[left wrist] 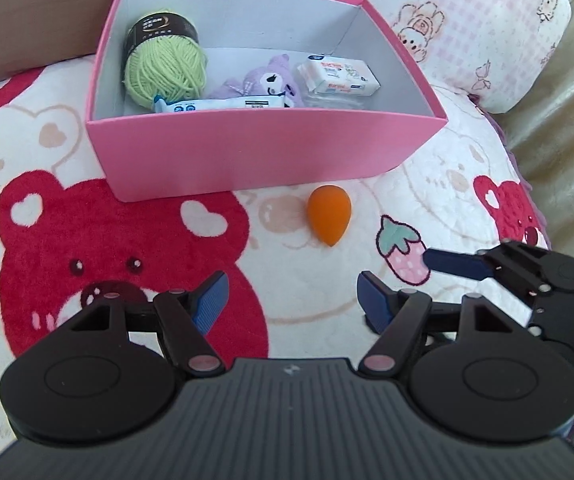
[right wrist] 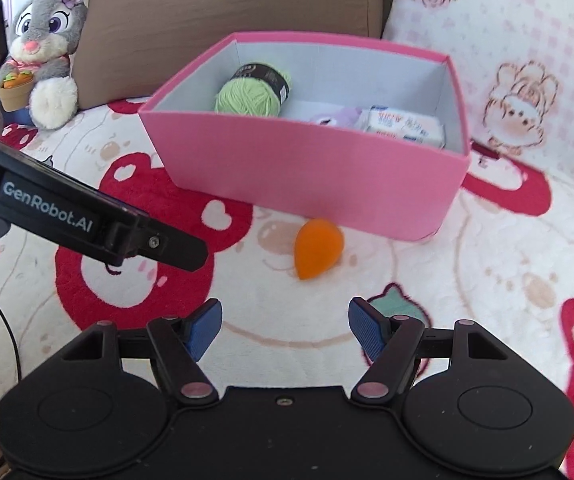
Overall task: Organize objects
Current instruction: 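Move the open left tool toward the orange sponge on the blanket, then lower the left gripper around the orange sponge and close it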
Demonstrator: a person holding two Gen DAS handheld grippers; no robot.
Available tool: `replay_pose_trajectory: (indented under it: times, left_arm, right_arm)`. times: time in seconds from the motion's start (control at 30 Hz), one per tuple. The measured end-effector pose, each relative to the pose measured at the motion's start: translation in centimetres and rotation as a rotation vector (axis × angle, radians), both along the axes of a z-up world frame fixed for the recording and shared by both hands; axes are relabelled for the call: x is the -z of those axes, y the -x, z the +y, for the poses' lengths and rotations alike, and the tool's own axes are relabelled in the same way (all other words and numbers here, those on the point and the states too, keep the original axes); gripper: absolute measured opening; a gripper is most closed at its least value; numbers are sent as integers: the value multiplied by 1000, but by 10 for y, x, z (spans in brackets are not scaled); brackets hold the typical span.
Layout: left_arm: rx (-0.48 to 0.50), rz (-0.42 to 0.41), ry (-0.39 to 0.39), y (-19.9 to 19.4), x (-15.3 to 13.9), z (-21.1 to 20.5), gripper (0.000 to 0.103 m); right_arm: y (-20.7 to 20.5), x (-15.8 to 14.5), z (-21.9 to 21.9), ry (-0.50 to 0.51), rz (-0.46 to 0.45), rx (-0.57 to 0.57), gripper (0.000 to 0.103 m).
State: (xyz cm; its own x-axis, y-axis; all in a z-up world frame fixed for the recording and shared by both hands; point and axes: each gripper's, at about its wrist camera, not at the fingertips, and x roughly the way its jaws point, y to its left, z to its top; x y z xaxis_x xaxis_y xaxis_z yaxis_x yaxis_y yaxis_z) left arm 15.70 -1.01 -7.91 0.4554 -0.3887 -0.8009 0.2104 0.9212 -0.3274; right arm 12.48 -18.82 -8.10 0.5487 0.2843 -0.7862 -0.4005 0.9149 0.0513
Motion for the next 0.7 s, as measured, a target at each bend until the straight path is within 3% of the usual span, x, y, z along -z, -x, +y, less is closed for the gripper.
replay_pose_trajectory:
  times: [0.13,0.3,0.5,0.7]
  left_arm:
    - [4,-19,44,-3,13,-2,70]
    - [-9,-17,80,-9,24,-3,70]
    - [4,-62,57,-22,20,-18,69]
    - [21,-57,69,-38,38,-31,67]
  right_arm:
    - [-5,12,3,-9,6,4,74]
    - [-8,23,6,5,-96,40,74]
    - [-18,39,1,1,-118,79,74]
    - [-31,47,-3,-36,-108,139,74]
